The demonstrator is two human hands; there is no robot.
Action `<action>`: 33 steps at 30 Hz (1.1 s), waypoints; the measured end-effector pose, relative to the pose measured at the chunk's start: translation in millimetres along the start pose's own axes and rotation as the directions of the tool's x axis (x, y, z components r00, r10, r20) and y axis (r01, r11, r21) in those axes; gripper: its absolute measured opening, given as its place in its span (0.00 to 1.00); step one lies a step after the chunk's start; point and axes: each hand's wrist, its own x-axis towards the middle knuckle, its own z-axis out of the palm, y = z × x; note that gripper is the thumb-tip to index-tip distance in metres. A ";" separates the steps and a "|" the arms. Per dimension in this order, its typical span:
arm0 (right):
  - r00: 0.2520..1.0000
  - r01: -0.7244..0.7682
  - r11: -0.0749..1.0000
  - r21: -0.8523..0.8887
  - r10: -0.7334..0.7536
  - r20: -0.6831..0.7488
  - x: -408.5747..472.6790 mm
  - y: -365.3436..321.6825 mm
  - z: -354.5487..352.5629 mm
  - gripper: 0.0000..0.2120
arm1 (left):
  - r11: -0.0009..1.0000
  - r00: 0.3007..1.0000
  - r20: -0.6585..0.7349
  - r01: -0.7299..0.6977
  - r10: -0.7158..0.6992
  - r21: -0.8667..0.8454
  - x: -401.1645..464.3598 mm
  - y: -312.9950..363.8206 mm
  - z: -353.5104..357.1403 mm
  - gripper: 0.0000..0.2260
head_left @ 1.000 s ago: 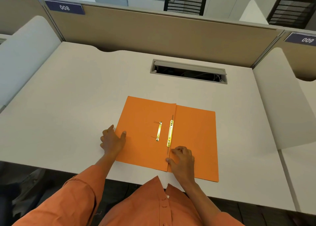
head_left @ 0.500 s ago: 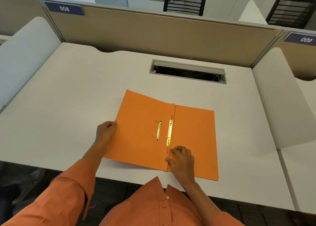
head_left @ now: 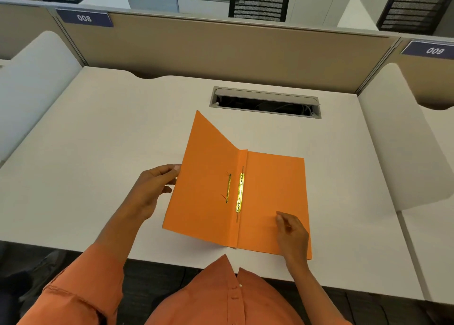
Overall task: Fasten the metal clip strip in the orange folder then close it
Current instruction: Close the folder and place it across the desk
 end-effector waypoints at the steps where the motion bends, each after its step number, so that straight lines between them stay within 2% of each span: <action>1: 0.999 -0.036 0.999 0.010 0.036 -0.016 3.4 2.1 -7.2 0.11 | 1.000 1.000 0.015 -0.001 0.001 -0.007 -2.1 2.5 5.7 0.16; 4: 0.991 -0.130 0.989 0.075 0.133 -0.034 10.6 3.6 -26.4 0.13 | 1.000 0.997 0.074 -0.010 0.011 -0.007 -7.2 7.5 23.8 0.19; 7: 0.979 -0.193 0.971 0.138 0.201 -0.045 17.6 7.9 -40.1 0.16 | 1.000 0.992 0.127 -0.014 0.012 0.010 -9.2 10.1 45.7 0.16; 9: 0.972 -0.221 0.961 0.165 0.230 -0.038 22.0 10.1 -46.4 0.15 | 1.000 0.988 0.155 -0.008 0.005 0.022 -8.6 10.3 60.1 0.13; 19: 0.959 -0.284 0.921 0.266 0.274 0.073 35.1 18.1 -64.6 0.10 | 0.994 0.965 0.256 0.034 -0.060 0.105 -9.6 -8.1 114.1 0.11; 24: 0.944 -0.331 0.866 0.374 0.305 0.130 41.8 22.7 -70.9 0.16 | 0.985 0.944 0.309 0.064 -0.112 0.160 -8.3 -21.0 129.3 0.11; 30: 0.930 -0.368 0.813 0.450 0.328 0.168 46.5 21.1 -83.7 0.20 | 0.959 0.950 0.238 0.141 -0.201 0.246 3.3 -43.0 139.5 0.12; 33: 0.933 -0.359 0.856 0.372 0.320 0.164 46.0 19.8 -89.8 0.19 | 0.945 0.959 0.160 0.186 -0.234 0.268 6.8 -56.7 141.2 0.11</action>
